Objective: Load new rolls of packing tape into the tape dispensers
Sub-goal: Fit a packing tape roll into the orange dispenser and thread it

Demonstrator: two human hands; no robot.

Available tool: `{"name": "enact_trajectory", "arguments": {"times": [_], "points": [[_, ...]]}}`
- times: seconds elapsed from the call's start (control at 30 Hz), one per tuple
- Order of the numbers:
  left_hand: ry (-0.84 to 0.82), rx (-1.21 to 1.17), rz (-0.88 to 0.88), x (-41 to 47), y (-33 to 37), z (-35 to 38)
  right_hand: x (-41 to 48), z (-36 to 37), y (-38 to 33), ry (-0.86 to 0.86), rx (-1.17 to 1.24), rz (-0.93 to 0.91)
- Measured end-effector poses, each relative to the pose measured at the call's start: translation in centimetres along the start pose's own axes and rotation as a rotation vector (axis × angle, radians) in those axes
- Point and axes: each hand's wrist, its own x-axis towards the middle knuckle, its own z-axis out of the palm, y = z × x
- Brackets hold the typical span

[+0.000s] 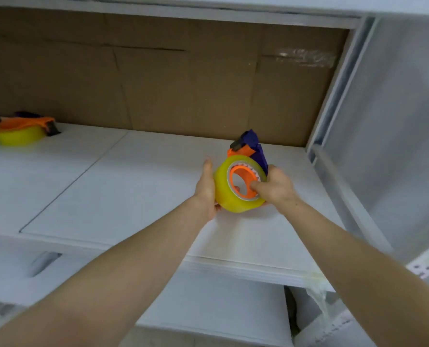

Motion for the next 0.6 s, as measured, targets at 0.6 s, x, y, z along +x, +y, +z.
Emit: {"name": "enact_trajectory", "arguments": {"times": [0.6], "points": [[0.371, 0.073, 0.224, -7.5, 11.8, -28.1, -2.7, 18.5, -24.2, -0.335, 0.000, -0.264]]}}
